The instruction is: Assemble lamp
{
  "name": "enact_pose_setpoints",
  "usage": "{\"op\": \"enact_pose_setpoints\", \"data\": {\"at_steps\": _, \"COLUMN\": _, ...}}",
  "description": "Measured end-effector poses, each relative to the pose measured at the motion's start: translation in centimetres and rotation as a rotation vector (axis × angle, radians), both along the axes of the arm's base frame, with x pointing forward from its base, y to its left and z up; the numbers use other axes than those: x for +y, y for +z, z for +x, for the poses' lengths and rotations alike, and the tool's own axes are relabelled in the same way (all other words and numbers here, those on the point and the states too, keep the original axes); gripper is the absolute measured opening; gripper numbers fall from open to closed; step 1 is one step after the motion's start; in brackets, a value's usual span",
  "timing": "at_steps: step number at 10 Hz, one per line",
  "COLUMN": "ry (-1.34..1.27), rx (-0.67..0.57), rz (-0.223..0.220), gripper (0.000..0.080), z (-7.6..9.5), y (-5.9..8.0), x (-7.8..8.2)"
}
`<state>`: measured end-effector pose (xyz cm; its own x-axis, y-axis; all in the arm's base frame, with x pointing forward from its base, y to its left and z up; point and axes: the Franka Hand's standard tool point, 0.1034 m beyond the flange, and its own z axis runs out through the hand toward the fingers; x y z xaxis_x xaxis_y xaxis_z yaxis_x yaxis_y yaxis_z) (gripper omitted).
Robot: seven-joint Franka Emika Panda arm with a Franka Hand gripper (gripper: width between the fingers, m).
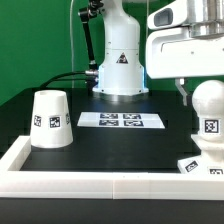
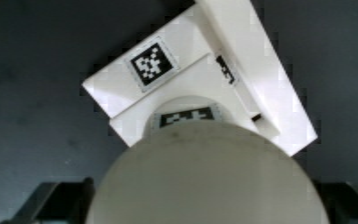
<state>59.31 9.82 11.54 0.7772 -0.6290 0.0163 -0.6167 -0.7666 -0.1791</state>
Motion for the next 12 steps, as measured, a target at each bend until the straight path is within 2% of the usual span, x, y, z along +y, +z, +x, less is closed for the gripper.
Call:
{"op": "enact_pose_setpoints", "data": {"at_steps": 1, "ry": -0.137, "rx": 0.017, "rz": 0.042, "gripper": 0.0579, "z": 0.2, "y": 0.0, "x": 0.1}}
{"op": "enact_pose_setpoints", "data": {"at_steps": 4, "ry": -0.160, "rx": 0.020, "rz": 0.052, "gripper": 0.0579, "z": 0.3, "y": 0.0, "x": 0.2}}
{"op": "enact_pose_setpoints", "data": {"at_steps": 5, "ry": -0.102, "rx": 0.012, "rz": 0.042, "gripper": 0.0671, "z": 0.3, "y": 0.0, "x": 0.1}}
{"op": "enact_pose_setpoints", "data": {"at_steps": 6, "ry": -0.021, "rx": 0.002, "rz": 0.031, "gripper": 0.0694, "z": 0.3, "y": -0.1, "x": -0.1}}
{"op": "enact_pose_setpoints", "data": {"at_steps": 9, "ry": 0.376, "rx": -0.020, "rz": -0.036, "gripper": 0.0698, "z": 1.0, "y": -0.2, "x": -0.4}}
{"op": "enact_pose_setpoints", "data": {"at_steps": 12, "ry": 0.600, "rx": -0.028, "rz": -0.067, "gripper": 0.0699, "z": 1.4, "y": -0.2, "x": -0.3}}
